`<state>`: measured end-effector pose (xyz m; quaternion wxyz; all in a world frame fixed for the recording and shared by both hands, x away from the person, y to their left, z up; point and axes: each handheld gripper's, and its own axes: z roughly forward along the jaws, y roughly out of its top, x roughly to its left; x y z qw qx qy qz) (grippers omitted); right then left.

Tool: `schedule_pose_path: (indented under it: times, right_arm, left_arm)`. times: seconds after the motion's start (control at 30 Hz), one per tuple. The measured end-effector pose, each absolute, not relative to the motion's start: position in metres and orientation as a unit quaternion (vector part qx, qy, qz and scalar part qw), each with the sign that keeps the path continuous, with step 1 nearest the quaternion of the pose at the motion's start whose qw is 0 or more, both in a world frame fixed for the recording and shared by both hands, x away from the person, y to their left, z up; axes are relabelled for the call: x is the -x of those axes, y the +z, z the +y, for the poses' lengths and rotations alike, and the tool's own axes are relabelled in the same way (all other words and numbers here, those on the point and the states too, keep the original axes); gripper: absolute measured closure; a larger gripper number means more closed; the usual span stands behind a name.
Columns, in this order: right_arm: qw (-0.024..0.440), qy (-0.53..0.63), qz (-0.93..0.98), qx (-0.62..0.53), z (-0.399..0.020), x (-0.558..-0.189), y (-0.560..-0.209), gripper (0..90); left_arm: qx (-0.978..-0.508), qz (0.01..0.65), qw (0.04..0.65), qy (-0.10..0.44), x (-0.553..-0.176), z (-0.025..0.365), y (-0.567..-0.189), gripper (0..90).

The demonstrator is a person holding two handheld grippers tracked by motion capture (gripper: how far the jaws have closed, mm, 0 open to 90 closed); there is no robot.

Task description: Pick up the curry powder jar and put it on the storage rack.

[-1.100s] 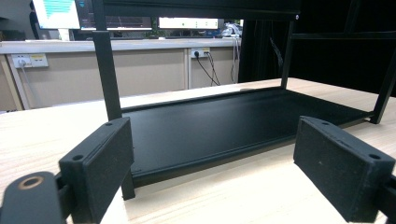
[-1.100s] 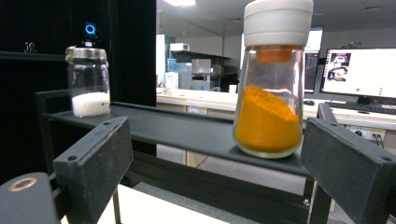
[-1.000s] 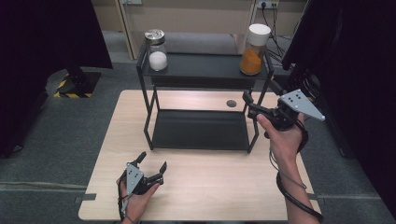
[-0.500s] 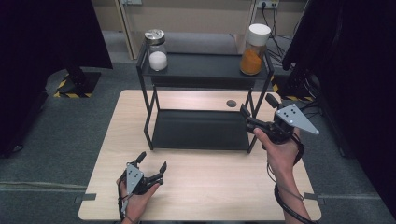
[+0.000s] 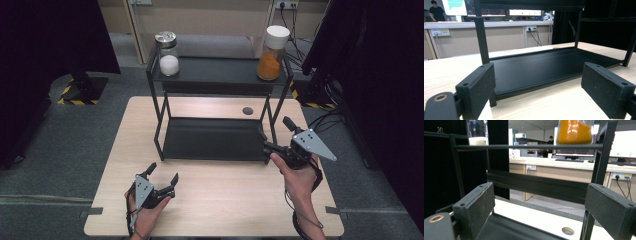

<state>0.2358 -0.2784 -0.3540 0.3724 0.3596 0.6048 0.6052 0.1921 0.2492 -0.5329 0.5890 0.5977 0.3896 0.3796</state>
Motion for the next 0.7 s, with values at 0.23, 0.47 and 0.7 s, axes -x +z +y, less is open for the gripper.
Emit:
schedule_pose_path:
  times: [0.23, 0.47, 0.7]
  right_arm:
    - [0.371, 0.600, 0.607, -0.367, -0.281, -0.228, -0.367, 9.5]
    - [0.366, 0.592, 0.612, -0.374, -0.283, -0.222, -0.381, 9.5]
    - [0.364, 0.591, 0.610, -0.382, -0.287, -0.217, -0.392, 9.5]
  left_arm:
    - [-0.598, 0.389, 0.589, 0.380, -0.192, 0.249, -0.533, 11.5]
    - [-0.597, 0.389, 0.589, 0.380, -0.192, 0.249, -0.533, 11.5]
    - [-0.597, 0.389, 0.589, 0.381, -0.192, 0.249, -0.533, 11.5]
